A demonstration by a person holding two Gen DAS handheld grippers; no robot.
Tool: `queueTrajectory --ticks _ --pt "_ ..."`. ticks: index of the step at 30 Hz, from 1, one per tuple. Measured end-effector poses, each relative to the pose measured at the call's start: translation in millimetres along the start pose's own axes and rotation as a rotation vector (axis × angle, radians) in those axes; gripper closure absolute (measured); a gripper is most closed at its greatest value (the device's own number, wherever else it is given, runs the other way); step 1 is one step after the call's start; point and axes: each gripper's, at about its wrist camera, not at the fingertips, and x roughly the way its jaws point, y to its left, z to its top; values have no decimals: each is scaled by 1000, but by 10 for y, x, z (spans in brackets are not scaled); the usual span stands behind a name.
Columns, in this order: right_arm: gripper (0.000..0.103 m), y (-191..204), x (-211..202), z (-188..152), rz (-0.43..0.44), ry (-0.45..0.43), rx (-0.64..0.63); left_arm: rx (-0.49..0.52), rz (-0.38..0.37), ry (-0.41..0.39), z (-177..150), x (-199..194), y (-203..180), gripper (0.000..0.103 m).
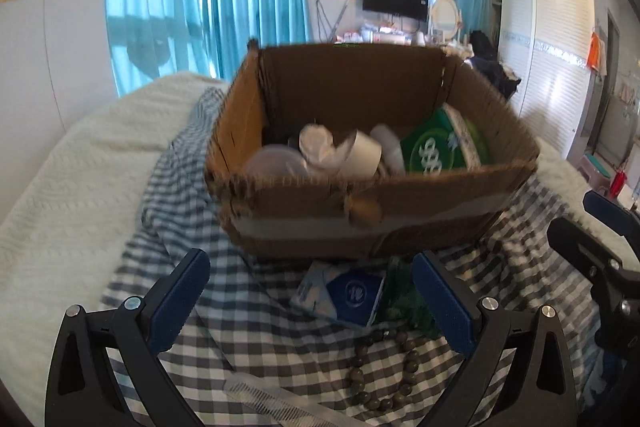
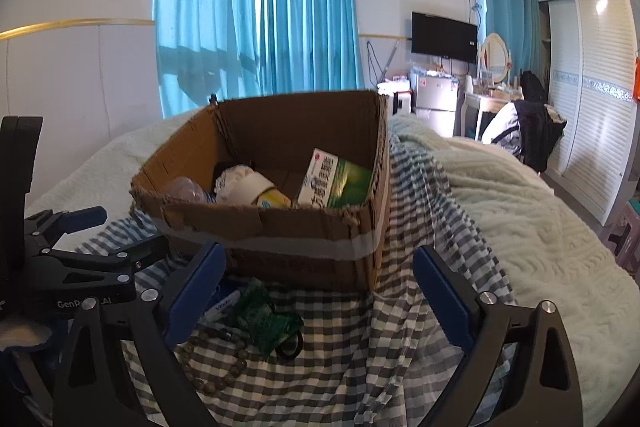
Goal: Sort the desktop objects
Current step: 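Move both grippers down to the tissue pack and green packet beside the box, then grasp the blue tissue pack with the left gripper while the right grasps the green packet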
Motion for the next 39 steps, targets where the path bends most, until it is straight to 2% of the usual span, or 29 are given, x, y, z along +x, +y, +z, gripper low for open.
queueTrajectory --ticks 9,14,23,27,29,31,33,35,36,38,39 --pt "14 19 434 -287 27 156 -14 71 -22 83 -308 494 -71 0" --pt "15 101 672 -452 24 236 -50 76 -28 135 -380 759 -19 0" --pt "15 143 1023 -591 68 344 -70 99 -83 188 -453 930 -58 0" --pt "15 183 1154 -631 76 367 -95 117 -63 204 -490 997 -77 0" --pt "15 192 1216 -638 89 370 -97 101 -62 211 -485 1045 -42 2" --pt "15 189 1265 -641 101 374 -93 97 -67 206 -487 1043 -30 12" --pt "23 209 1299 -654 125 385 -101 120 -78 201 -507 1025 -63 27" --pt "40 258 1294 -665 148 387 -125 136 -65 191 -527 1004 -92 27" --pt "45 280 1277 -662 158 382 -136 140 -63 188 -534 996 -95 27" --pt "66 310 1252 -658 180 384 -147 133 -65 184 -552 953 -110 27" --pt "67 312 1248 -659 181 388 -147 127 -62 181 -553 934 -101 27"
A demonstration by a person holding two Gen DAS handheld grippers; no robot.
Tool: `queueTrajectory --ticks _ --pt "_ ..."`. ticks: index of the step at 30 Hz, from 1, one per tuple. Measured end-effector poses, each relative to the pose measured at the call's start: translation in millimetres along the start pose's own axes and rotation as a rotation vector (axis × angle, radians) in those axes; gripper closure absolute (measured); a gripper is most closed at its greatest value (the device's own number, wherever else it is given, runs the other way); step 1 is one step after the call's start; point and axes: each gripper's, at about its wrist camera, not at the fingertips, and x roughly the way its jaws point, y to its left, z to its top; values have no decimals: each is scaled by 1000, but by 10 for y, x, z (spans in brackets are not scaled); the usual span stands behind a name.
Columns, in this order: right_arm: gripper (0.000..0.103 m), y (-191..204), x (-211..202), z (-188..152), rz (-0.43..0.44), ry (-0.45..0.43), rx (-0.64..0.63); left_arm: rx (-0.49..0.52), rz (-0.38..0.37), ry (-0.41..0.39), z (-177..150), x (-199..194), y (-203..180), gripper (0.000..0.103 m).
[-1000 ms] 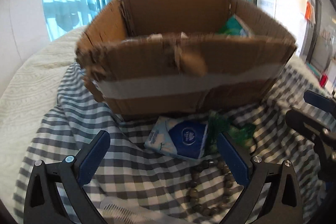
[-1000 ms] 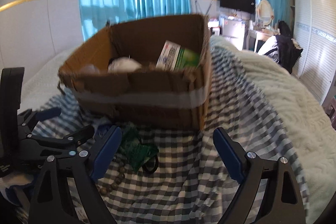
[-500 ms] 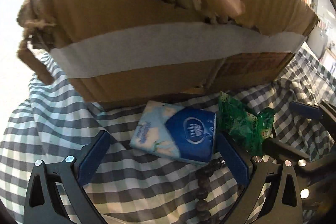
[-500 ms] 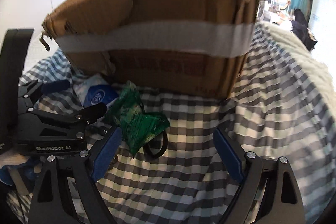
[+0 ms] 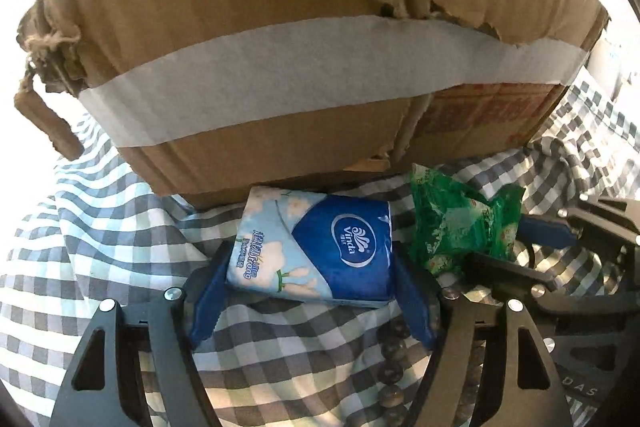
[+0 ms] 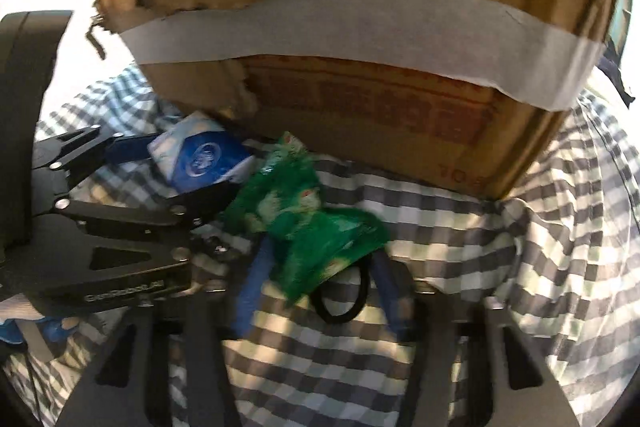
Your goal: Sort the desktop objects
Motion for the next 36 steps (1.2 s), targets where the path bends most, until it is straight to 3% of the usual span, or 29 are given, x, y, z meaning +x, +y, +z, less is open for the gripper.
queueTrajectory --ticks 4,11,22,29,31,34,36 --pt "82 -61 -76 -6 5 -15 31 -7 10 -15 -39 -105 -13 27" --pt "90 -131 -341 -41 -3 -57 65 -6 18 -47 -97 -346 -45 28" --pt "91 -290 -900 -123 -44 -165 101 21 40 -131 -203 -848 -243 28" --pt "91 -196 -1207 -234 -54 -226 119 -25 45 -165 -508 -1162 -154 28" --pt "91 9 -1193 -271 -57 -242 118 -44 47 -185 -397 -1264 -166 28" --pt "91 57 -1285 -196 -55 -268 116 -66 41 -221 -418 -1409 -100 28" --pt "91 60 -1367 -147 -66 -294 109 -79 39 -245 -246 -1475 -28 28"
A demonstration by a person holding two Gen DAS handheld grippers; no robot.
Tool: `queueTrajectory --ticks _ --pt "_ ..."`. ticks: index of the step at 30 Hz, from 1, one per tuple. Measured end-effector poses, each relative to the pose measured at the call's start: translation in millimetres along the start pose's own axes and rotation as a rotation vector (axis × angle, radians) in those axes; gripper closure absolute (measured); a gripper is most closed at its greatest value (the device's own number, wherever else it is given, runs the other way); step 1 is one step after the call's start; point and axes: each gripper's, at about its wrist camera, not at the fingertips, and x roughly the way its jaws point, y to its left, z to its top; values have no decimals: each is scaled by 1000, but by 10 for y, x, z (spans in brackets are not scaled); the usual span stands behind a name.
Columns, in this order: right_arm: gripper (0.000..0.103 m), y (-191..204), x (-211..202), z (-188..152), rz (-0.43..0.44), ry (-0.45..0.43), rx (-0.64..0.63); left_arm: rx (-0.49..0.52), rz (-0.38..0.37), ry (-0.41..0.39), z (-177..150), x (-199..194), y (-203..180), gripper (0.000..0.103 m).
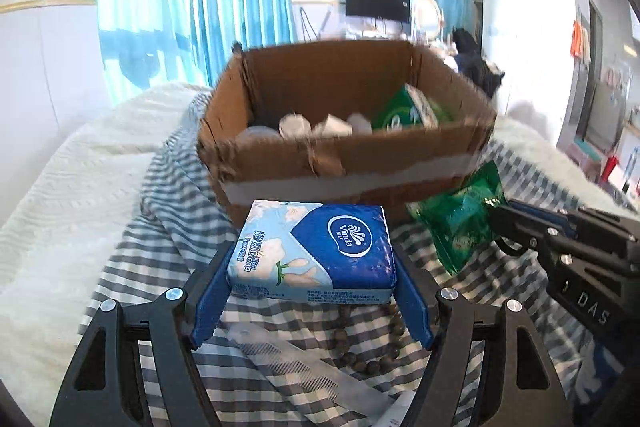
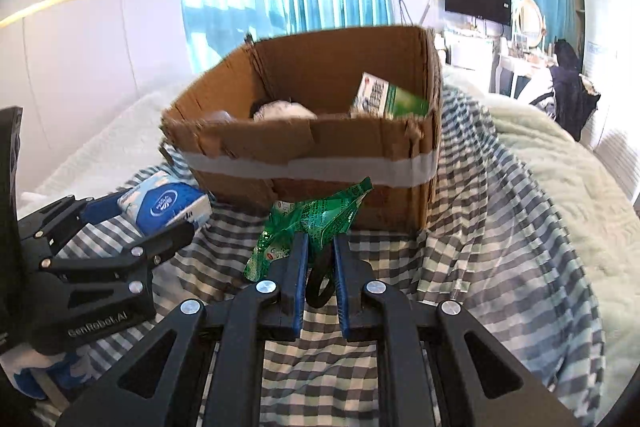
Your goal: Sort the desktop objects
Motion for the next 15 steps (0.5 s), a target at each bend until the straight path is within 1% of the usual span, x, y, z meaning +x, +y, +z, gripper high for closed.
queueTrajectory --ticks 3,4,5,6,9,13,15 --pt "92 9 -137 63 -5 -42 -3 -14 1 -37 108 -82 38 28" --pt "92 1 -187 89 -3 -57 0 -17 2 -46 214 -115 41 28" --pt "92 1 -243 94 -1 -67 0 -23 3 -61 248 -168 57 28" --pt "93 6 -294 112 0 -80 -1 -27 2 -71 404 -117 44 28" --pt "97 41 -411 196 -1 -110 -11 -32 3 -100 510 -184 56 28" --pt "99 56 -469 262 4 -117 -19 -43 4 -126 589 -297 92 28" --pt "99 25 -437 253 13 -104 -11 -48 6 -134 632 -327 111 28"
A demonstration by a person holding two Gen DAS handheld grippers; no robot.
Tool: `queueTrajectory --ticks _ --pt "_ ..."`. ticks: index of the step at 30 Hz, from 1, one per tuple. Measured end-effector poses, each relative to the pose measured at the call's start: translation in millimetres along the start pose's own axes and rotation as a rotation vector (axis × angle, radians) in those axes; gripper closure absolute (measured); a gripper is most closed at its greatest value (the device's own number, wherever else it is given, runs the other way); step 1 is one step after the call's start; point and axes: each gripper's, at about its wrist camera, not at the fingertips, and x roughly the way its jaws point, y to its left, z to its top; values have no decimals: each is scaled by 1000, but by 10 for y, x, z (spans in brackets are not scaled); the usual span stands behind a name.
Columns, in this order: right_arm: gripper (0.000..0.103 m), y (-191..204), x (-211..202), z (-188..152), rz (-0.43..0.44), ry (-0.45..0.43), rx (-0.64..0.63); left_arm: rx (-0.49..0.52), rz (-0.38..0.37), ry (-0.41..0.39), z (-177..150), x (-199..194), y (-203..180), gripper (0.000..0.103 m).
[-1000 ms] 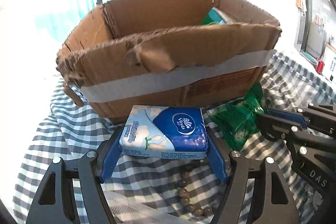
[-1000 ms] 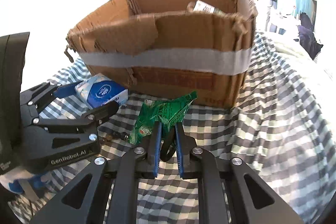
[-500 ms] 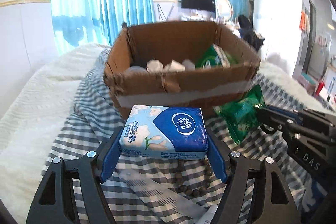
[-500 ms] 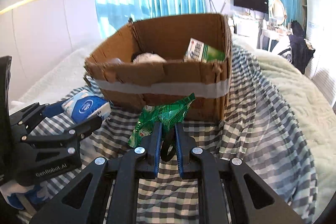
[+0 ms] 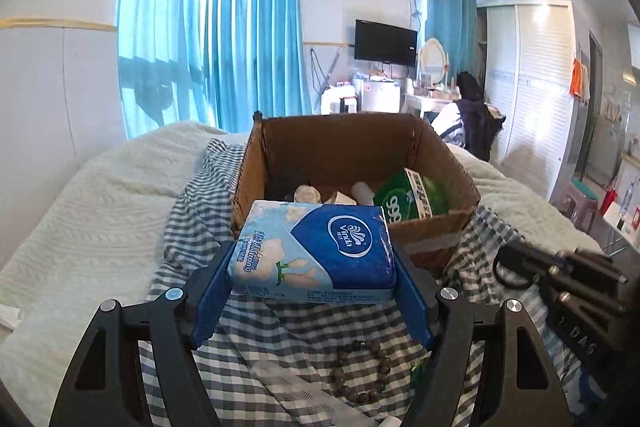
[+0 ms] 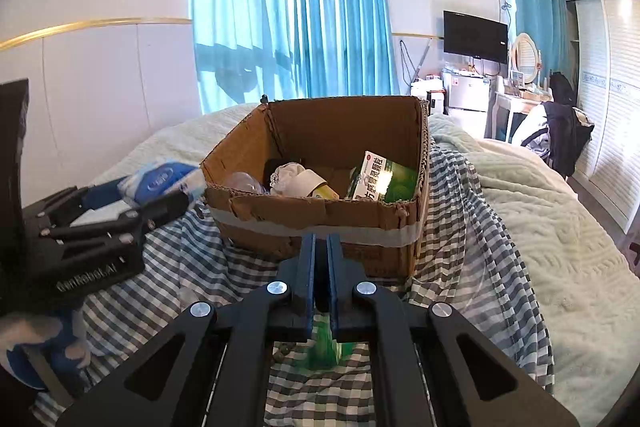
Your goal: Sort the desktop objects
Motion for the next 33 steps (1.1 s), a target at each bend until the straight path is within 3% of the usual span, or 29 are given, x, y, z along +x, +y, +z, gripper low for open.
queueTrajectory --ticks 3,6,7,8,10,14,15,16,18,25,33 --pt "98 -82 123 -105 -5 57 26 -4 0 -5 21 11 10 28" --pt "94 -78 391 -279 7 199 -2 -6 0 -12 56 14 14 28" --pt "78 -44 484 -363 -17 239 -31 -4 -1 -14 77 18 10 28" --pt "54 -24 552 -425 -36 262 -47 -4 -1 -17 86 21 11 28" --pt "34 -15 688 -537 -62 323 -49 -8 -4 -24 119 25 11 28" --pt "34 -78 941 -729 -40 463 -1 -17 -3 -35 203 35 22 28" --pt "40 -86 986 -785 -24 487 6 -21 -4 -37 226 47 21 28" --pt "72 -92 1032 -839 -14 516 10 -24 -4 -41 254 58 20 28" --pt "75 -72 1005 -867 -8 514 9 -25 -3 -53 309 72 12 28" --pt "77 -17 655 -559 -13 365 5 -18 -1 -80 473 124 16 28" --pt "77 -97 190 132 -32 147 3 -8 9 -99 651 284 59 28"
